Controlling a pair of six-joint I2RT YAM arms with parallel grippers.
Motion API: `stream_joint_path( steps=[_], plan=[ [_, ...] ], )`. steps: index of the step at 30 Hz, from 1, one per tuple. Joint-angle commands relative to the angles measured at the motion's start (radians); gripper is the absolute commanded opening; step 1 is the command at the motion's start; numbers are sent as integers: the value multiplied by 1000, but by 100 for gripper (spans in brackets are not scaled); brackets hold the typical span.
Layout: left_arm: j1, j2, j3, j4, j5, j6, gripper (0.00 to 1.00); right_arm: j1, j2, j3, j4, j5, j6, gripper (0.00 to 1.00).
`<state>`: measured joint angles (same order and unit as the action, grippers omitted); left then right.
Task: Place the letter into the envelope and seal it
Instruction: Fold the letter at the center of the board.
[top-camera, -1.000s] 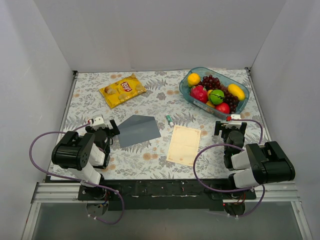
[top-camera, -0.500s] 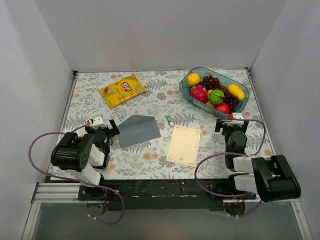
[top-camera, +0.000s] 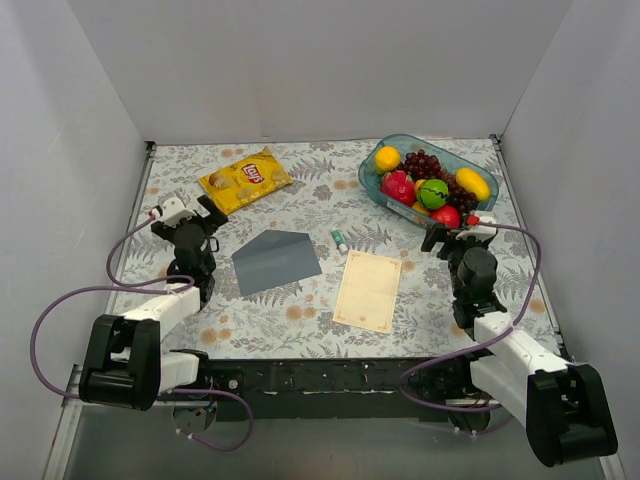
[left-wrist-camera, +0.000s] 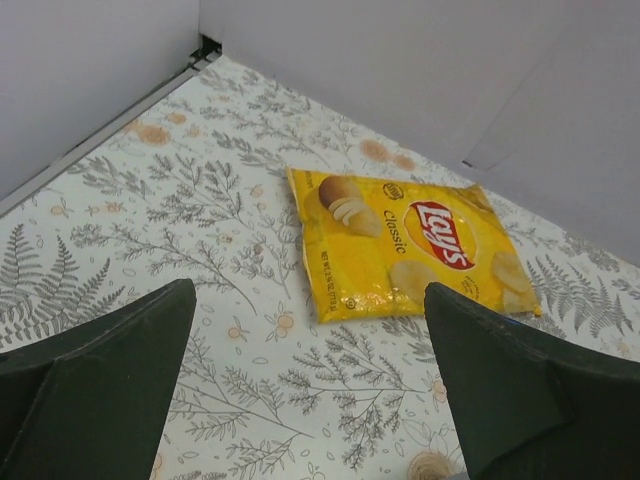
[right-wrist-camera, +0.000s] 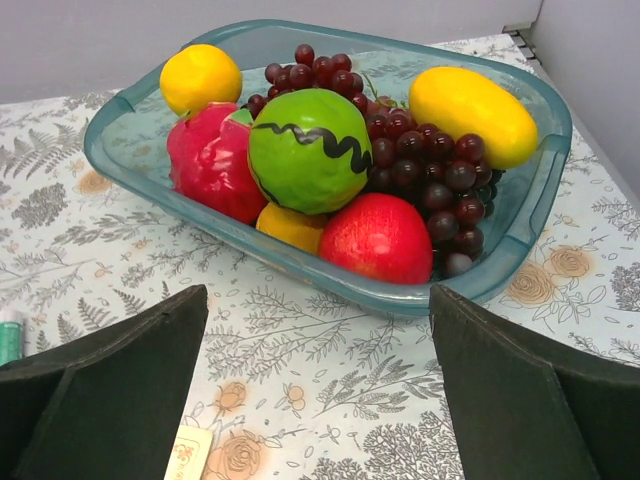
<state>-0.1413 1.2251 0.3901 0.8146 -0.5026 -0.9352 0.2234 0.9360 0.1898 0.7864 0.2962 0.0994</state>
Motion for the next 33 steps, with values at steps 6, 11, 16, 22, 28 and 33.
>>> stream_joint_path(
  steps=[6, 11, 16, 22, 28, 33],
  plan=[
    [-3, -27, 138, -417, -50, -218, 98, 2, -81, 180, -366, 95, 241, 98],
    [-3, 20, 200, -549, -54, -382, 98, 2, -66, 243, -480, 70, 269, 98],
    [-3, 34, 236, -549, 133, -379, 98, 4, -33, 266, -510, -5, 284, 98],
    [-10, 28, 306, -632, 307, -395, 98, 4, 12, 306, -605, -106, 292, 96],
    [-206, -29, 360, -724, 215, -324, 98, 4, -5, 235, -556, -222, 338, 94],
    [-380, 2, 379, -776, 228, -333, 98, 2, 56, 211, -527, -290, 353, 92]
  ],
)
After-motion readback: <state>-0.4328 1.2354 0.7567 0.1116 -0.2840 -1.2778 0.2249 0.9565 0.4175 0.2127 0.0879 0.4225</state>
